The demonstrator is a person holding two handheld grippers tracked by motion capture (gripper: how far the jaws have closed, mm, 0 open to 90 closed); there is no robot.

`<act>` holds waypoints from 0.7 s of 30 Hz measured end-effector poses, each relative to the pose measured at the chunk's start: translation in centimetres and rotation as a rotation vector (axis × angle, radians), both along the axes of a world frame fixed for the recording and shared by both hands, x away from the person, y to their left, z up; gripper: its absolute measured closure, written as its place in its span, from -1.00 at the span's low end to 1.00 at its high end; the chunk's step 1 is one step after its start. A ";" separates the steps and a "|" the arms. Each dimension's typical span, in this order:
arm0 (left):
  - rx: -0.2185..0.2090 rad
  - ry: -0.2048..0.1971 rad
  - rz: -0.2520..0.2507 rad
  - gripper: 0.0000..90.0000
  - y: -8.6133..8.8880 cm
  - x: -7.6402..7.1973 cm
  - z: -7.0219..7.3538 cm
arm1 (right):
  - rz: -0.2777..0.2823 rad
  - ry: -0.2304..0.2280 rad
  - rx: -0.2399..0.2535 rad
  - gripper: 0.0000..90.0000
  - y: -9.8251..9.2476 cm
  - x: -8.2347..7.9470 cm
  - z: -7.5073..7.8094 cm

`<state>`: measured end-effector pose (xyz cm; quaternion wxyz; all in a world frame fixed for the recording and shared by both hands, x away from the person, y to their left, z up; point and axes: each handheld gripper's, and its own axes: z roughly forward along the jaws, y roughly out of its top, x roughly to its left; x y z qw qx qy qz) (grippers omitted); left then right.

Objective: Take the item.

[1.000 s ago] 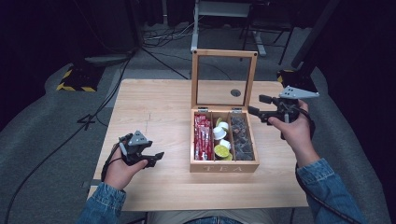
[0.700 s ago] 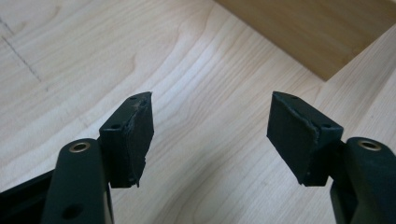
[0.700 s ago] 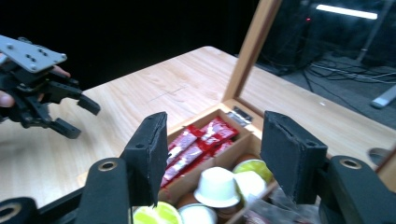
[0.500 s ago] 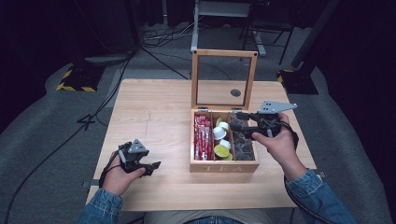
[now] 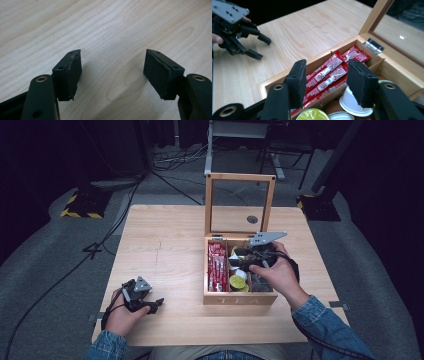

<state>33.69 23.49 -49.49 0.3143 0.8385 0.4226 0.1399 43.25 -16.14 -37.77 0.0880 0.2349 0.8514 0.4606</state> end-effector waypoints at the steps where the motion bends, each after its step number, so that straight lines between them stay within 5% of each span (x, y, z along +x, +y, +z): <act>1: -0.001 -0.016 0.001 -0.31 0.1 0.0 -0.1 | -0.004 0.008 -0.012 0.10 0.3 0.1 -0.2; 10: -0.041 -0.074 0.024 -0.34 0.7 0.3 -0.8 | 0.012 0.052 -0.098 0.09 3.2 0.7 -2.2; 21: -0.045 -0.070 0.025 -0.39 0.6 0.5 -0.9 | 0.000 0.101 -0.185 0.00 5.5 1.2 -4.1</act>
